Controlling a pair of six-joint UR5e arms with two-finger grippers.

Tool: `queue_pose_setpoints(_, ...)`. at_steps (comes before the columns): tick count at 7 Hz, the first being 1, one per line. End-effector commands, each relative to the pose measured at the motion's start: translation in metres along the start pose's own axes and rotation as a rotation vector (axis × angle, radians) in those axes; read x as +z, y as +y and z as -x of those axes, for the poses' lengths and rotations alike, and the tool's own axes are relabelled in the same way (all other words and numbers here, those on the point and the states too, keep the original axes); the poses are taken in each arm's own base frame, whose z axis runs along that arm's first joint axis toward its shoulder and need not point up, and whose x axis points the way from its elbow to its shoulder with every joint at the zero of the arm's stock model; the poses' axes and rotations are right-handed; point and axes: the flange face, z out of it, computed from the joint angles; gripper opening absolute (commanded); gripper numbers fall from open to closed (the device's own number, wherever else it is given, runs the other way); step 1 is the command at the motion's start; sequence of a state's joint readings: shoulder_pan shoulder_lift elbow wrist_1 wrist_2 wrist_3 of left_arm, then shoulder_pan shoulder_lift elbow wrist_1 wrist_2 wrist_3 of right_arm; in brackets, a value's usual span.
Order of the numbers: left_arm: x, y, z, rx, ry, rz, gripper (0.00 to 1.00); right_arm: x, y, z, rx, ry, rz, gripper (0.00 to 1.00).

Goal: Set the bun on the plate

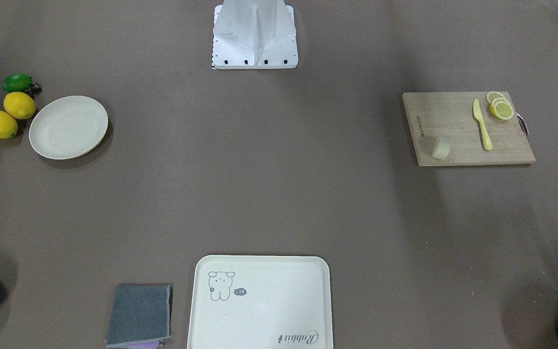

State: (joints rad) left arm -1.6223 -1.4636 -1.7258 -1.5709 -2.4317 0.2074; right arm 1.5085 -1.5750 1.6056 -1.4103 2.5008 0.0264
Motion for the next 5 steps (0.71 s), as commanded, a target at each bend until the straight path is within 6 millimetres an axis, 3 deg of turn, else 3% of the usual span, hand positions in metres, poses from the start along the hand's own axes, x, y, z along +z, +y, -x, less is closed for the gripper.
queue_pose_setpoints(1, 0.0, 0.003, -0.013, 0.004, 0.102, -0.019, 0.98, 0.02, 0.0, 0.04, -0.075, -0.032, 0.039, 1.0)
queue_pose_setpoints(3, 0.004, -0.009, -0.04, 0.061, 0.111, -0.01, 0.98, 0.05, 0.005, 0.087, -0.076, -0.049, 0.097, 1.0)
queue_pose_setpoints(4, 0.0, -0.02, -0.062, -0.005, 0.124, -0.019, 0.98, 0.067, 0.013, 0.107, -0.061, -0.068, 0.095, 1.0)
queue_pose_setpoints(5, -0.009, -0.027, -0.073, -0.009, 0.06, -0.072, 0.98, 0.079, 0.027, 0.113, -0.052, -0.076, 0.084, 0.99)
